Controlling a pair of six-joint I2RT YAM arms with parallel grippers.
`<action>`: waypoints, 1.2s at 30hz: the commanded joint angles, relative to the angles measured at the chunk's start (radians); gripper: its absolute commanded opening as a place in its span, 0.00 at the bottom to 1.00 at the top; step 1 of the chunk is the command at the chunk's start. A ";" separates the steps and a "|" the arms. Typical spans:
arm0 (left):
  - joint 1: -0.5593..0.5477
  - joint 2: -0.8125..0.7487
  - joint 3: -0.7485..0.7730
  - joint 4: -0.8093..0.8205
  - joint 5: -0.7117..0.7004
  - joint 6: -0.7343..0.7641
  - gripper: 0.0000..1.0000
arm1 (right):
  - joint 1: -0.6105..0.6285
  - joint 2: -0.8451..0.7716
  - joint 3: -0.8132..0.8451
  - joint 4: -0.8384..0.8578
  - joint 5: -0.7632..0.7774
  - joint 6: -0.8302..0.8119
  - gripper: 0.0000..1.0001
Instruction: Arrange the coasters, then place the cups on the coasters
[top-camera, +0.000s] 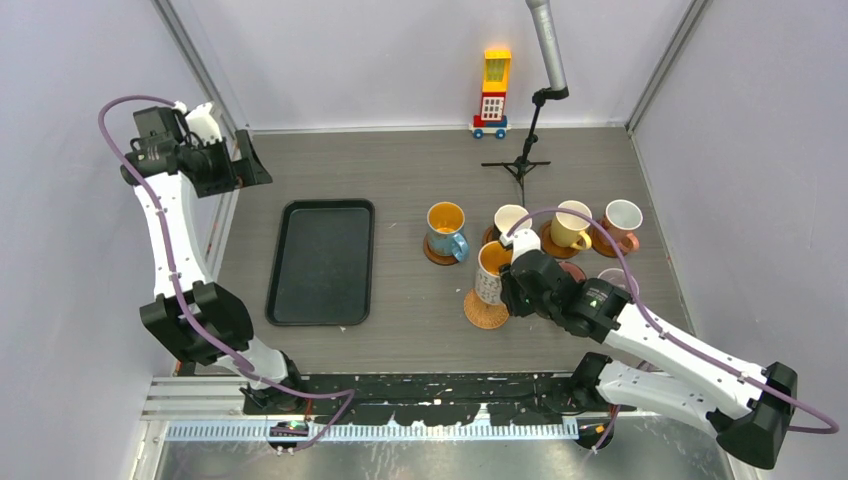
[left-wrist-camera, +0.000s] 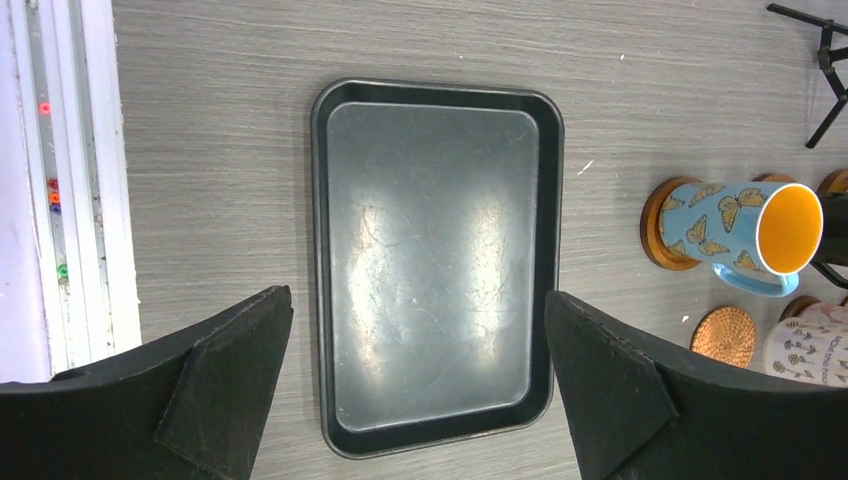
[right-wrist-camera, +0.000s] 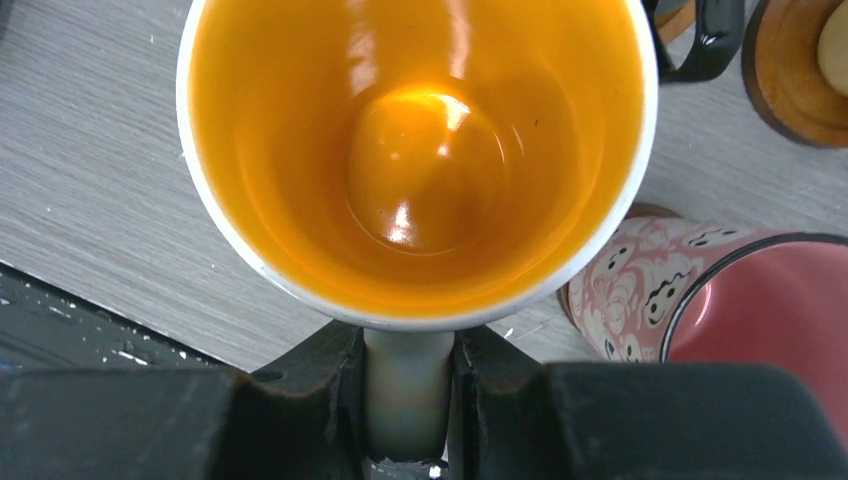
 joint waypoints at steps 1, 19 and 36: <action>-0.018 0.018 0.050 -0.001 -0.018 -0.035 1.00 | -0.002 -0.049 0.014 0.079 -0.025 0.034 0.00; -0.070 -0.007 0.009 0.020 -0.062 -0.047 1.00 | -0.002 -0.006 -0.104 0.203 -0.046 0.060 0.00; -0.071 0.009 0.005 0.014 -0.057 -0.029 1.00 | -0.001 0.039 -0.118 0.220 -0.059 0.046 0.23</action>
